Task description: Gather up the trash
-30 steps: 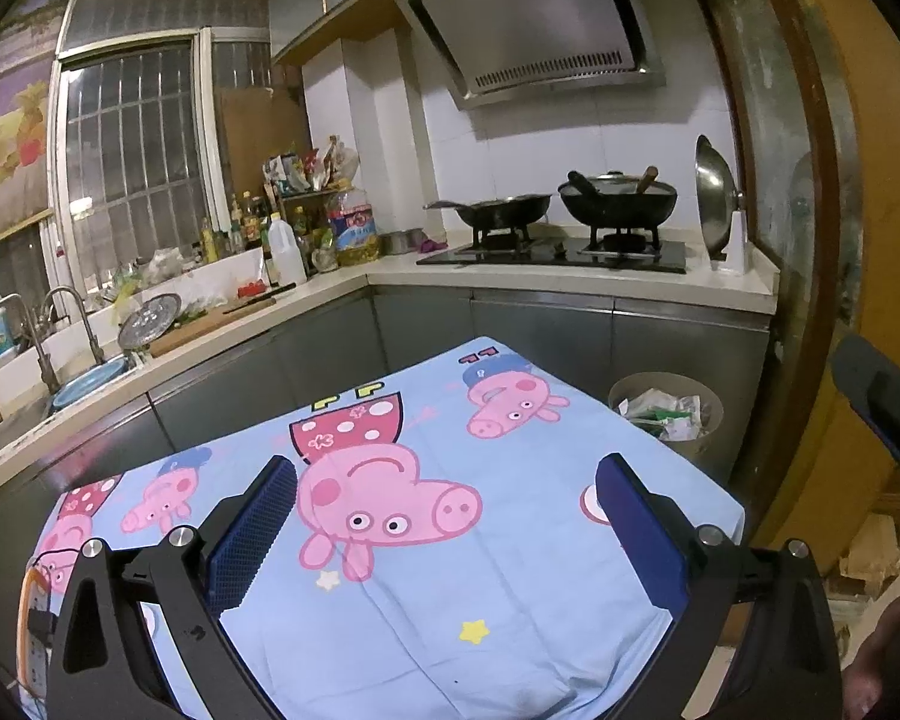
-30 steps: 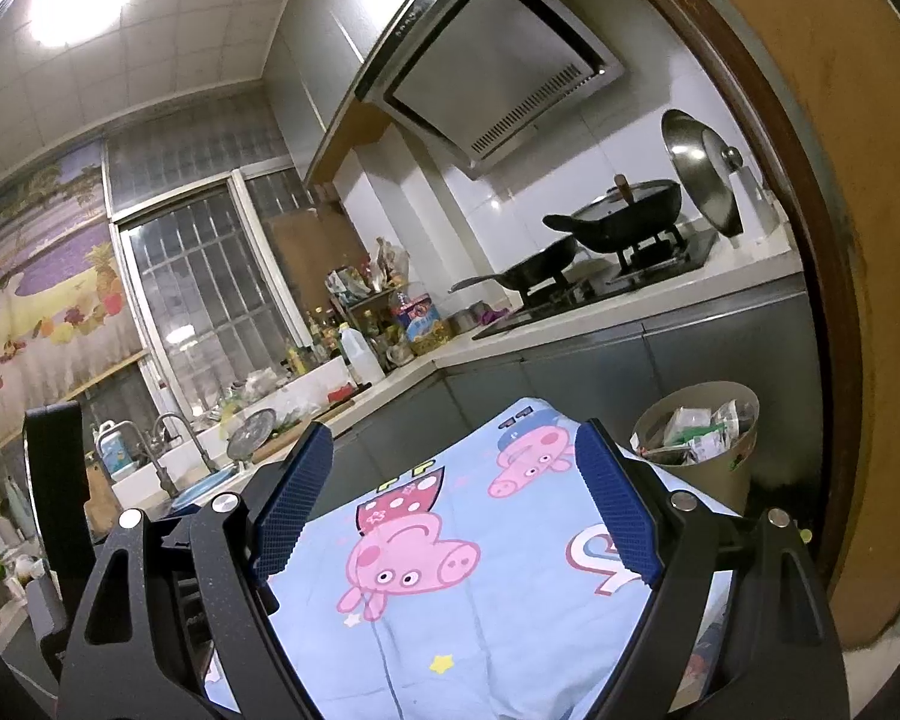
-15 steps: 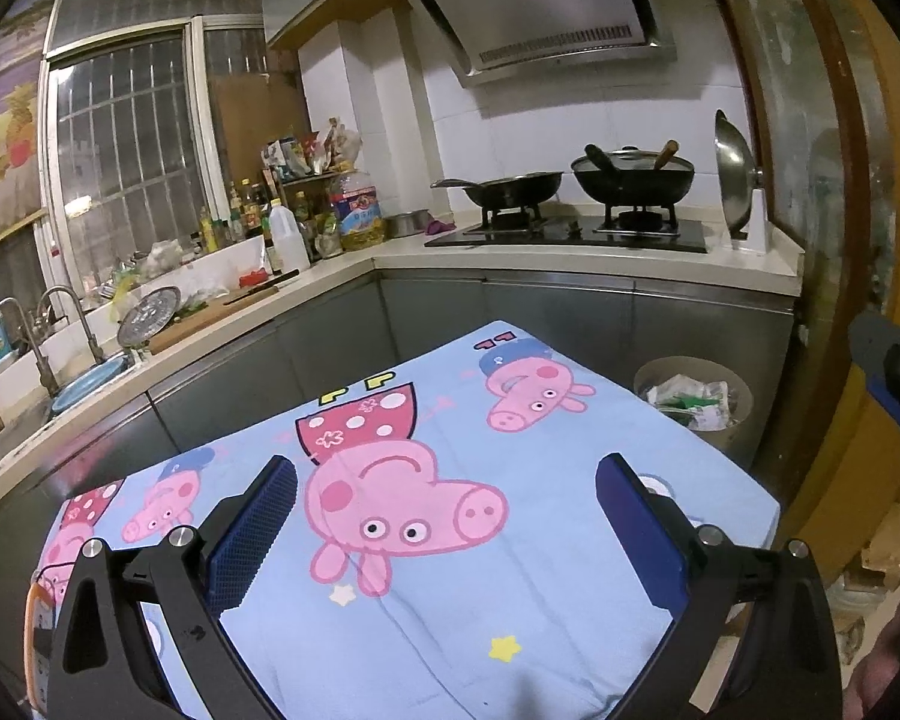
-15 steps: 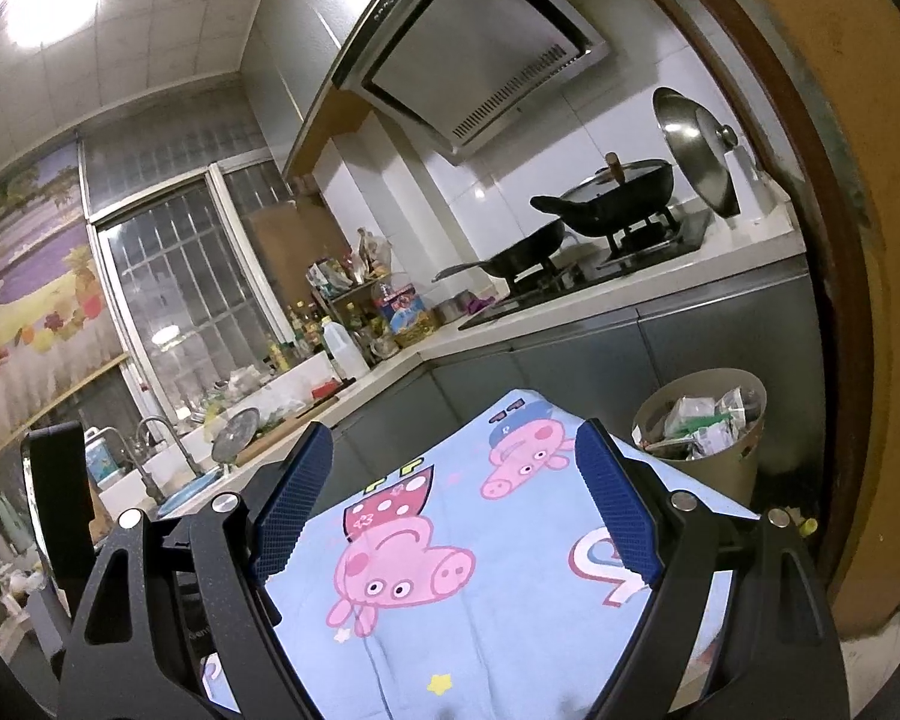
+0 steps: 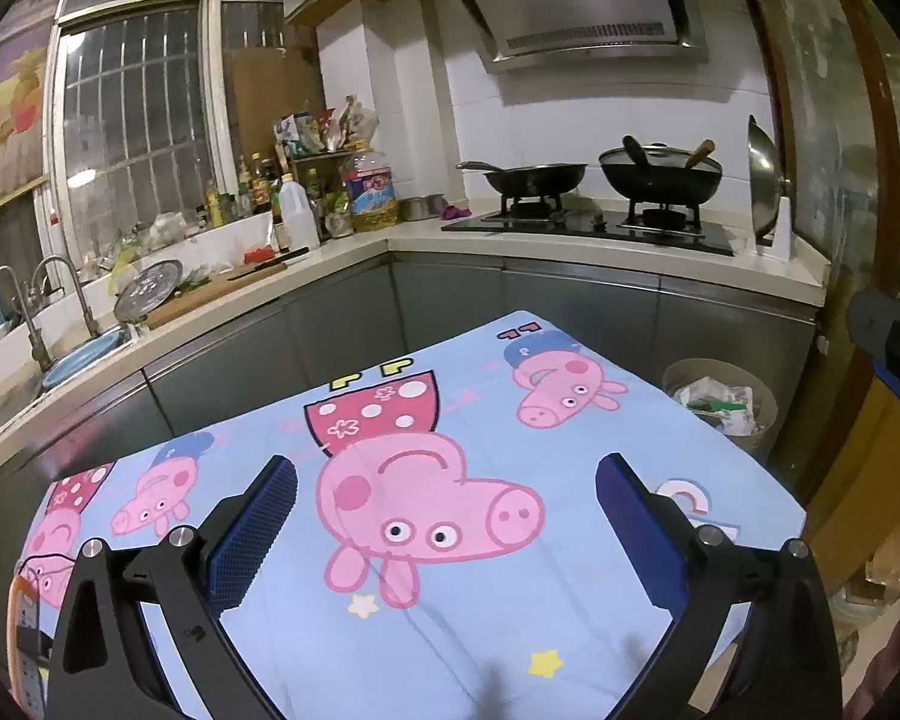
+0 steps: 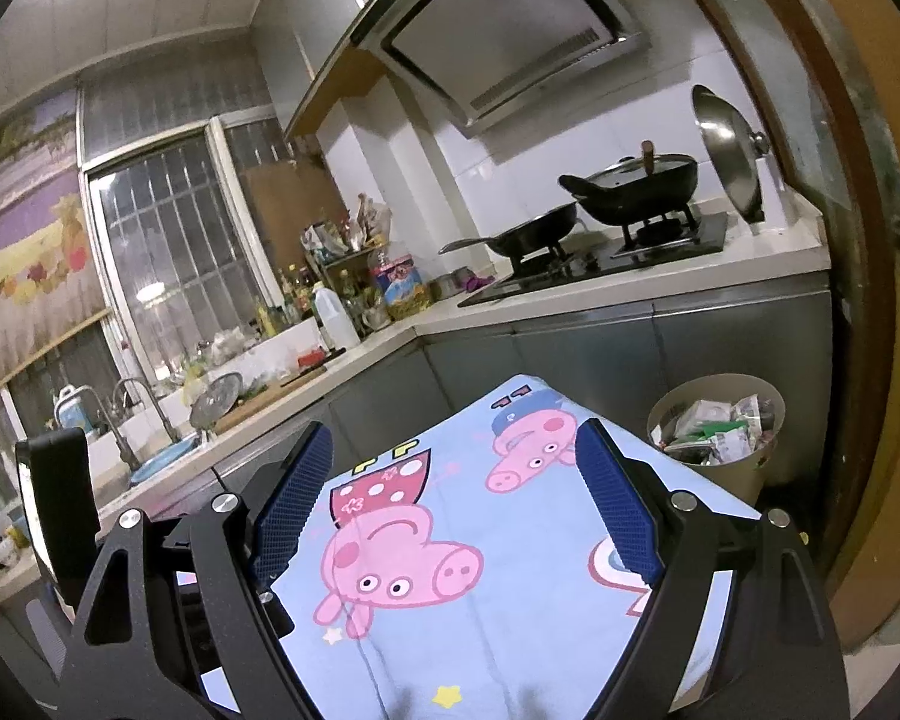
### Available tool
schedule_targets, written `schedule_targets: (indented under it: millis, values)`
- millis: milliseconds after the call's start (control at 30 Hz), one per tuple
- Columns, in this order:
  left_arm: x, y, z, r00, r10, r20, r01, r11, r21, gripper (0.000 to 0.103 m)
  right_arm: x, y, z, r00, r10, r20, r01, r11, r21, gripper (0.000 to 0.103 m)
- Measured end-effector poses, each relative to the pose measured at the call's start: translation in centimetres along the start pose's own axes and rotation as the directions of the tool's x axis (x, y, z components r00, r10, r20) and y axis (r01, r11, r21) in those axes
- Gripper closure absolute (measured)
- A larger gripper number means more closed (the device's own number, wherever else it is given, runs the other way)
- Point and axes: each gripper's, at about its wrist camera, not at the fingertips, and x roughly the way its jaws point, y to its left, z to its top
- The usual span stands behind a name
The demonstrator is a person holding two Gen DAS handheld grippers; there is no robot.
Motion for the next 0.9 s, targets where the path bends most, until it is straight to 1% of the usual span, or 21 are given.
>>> schedule_targets:
  millis: [233,500,900]
  values:
    - [0.5,2.4,-0.4,1.000,0.012,-0.008,-0.013,0.999,-0.040,0.004,1.8,2.6,-0.1,0.999,0.029,-0.030,-0.031,0.998,-0.047,0.021]
    - [1.1,4.9,-0.6,0.999,0.032,-0.026,-0.035,0.995,-0.091,0.004,3.6,4.3,-0.3,0.996,0.060,-0.072,-0.064,0.996,-0.063,0.021]
    - [2.4,4.9,-0.4,0.997,0.052,-0.051,-0.056,0.995,-0.085,0.004,5.3,4.4,-0.5,0.992,0.080,-0.097,-0.085,0.995,-0.051,0.021]
